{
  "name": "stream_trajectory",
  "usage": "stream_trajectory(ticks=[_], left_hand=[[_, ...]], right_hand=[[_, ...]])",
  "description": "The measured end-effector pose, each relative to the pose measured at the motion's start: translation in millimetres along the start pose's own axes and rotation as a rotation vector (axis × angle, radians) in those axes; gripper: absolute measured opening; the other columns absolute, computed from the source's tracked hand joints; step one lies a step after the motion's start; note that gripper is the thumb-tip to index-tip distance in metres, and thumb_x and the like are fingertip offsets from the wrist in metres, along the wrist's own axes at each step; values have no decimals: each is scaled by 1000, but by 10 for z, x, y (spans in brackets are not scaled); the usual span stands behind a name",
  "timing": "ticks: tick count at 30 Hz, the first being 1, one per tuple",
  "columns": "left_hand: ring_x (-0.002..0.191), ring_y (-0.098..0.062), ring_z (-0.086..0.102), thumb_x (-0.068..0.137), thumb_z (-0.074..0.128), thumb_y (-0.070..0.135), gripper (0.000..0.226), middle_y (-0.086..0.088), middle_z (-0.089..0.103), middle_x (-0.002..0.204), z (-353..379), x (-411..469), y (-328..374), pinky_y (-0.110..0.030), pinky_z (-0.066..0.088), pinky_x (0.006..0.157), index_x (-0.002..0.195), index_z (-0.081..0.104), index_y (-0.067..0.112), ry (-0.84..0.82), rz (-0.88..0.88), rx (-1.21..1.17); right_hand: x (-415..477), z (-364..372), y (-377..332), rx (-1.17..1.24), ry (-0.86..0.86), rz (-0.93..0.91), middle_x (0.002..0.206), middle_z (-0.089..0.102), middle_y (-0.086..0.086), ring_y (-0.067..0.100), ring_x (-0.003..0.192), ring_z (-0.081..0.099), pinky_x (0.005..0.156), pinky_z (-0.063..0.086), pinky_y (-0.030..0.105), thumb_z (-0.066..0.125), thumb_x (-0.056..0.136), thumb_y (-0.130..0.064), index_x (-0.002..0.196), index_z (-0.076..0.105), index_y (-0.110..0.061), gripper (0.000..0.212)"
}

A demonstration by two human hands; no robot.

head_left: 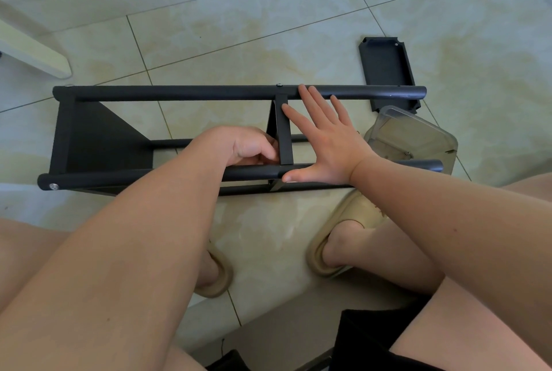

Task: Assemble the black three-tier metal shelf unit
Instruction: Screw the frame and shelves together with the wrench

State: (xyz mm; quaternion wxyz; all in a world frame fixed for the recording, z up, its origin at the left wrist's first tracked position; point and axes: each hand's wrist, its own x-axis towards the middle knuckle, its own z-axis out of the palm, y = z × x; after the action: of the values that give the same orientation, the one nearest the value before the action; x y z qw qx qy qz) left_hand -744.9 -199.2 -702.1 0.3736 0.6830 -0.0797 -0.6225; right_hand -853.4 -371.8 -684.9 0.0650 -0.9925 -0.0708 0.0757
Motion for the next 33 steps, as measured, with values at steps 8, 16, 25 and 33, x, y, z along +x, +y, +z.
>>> stream_trajectory(ticks=[8, 16, 25, 33], left_hand=[[76, -17, 62, 94, 51, 3, 18, -1, 69, 78, -5, -44, -4, -27, 48, 80, 95, 69, 9, -56, -27, -11], [67, -13, 61, 93, 54, 6, 24, 3, 69, 69, -9, -35, -11, -27, 45, 73, 78, 71, 16, -39, -56, 34], [69, -16, 62, 95, 55, 14, 19, -1, 70, 72, -10, -48, -2, -28, 48, 72, 87, 72, 12, -87, -81, 10], [79, -18, 62, 94, 50, 2, 24, -2, 70, 81, -37, -51, -11, -29, 48, 83, 88, 70, 14, -89, -39, -54]], right_hand=[[2, 4, 0, -5, 11, -6, 169, -4, 16, 31, 156, -6, 125, 0, 56, 36, 68, -96, 163, 12, -23, 122], [2, -2, 1, 15, 8, 3, 169, -5, 15, 29, 156, -7, 125, -3, 54, 38, 67, -95, 162, 12, -24, 122], [3, 6, -3, 9, 3, 1, 169, -5, 15, 29, 156, -8, 125, -2, 55, 37, 68, -96, 163, 12, -24, 122], [9, 7, 6, 12, 12, -4, 169, -4, 16, 30, 156, -7, 125, -1, 56, 37, 68, -96, 162, 13, -23, 122]])
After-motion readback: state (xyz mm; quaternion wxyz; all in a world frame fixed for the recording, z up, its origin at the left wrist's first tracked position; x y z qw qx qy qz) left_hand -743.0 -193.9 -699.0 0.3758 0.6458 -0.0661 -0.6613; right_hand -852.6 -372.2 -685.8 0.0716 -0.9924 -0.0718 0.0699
